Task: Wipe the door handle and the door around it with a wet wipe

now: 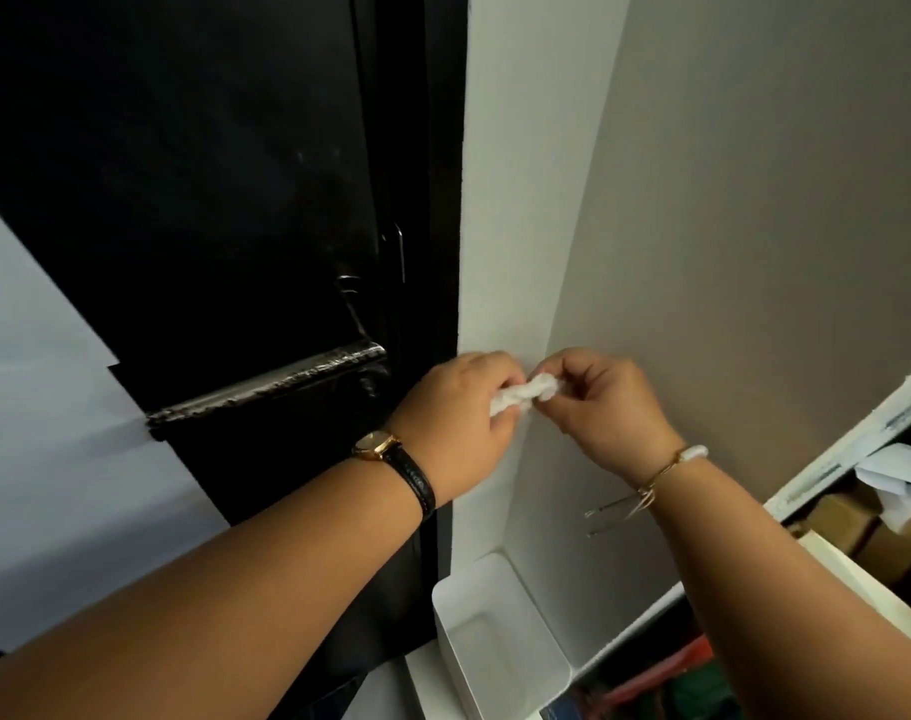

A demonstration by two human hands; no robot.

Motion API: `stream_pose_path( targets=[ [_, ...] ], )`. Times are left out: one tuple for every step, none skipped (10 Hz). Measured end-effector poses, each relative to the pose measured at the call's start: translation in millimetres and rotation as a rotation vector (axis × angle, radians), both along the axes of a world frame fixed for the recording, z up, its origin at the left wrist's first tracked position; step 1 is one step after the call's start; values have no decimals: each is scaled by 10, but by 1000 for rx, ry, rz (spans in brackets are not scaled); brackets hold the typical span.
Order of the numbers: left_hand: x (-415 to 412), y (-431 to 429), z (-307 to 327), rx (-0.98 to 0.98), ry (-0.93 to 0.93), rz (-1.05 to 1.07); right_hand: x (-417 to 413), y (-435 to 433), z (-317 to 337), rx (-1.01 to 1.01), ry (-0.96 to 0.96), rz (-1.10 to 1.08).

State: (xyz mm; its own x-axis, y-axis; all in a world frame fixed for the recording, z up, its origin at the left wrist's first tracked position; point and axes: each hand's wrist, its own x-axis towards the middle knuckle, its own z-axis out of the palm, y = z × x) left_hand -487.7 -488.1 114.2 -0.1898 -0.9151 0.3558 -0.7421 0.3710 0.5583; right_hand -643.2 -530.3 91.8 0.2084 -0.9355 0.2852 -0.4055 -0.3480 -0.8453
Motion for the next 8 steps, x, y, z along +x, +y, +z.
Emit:
stream_pose_path(
  targets=[
    [-8,-140,-466,299,8,69,-31,-92,-510,101,118,-47],
    [58,-266,-1005,589,38,104,-29,-100,-1051,237,176,-56],
    [126,-353,-1545,774,-58,109,-26,-75,-1593,383,269,-52],
    [136,-372,-2000,896,-72,151,-26,-32,-2005,457,425,-50],
    [76,-306,-2358,1012,-59,158,-46,15,-2283,500,628,-4],
    [31,-235,-2585,1072,-107,132,-87,56,-2493,569,702,41],
    [28,-206,-2652,1095,-104,154,-98,96,-2577,658,688,65],
    [35,-230,-2629,1048,-129,166,-97,72,-2617,645,689,53]
  ],
)
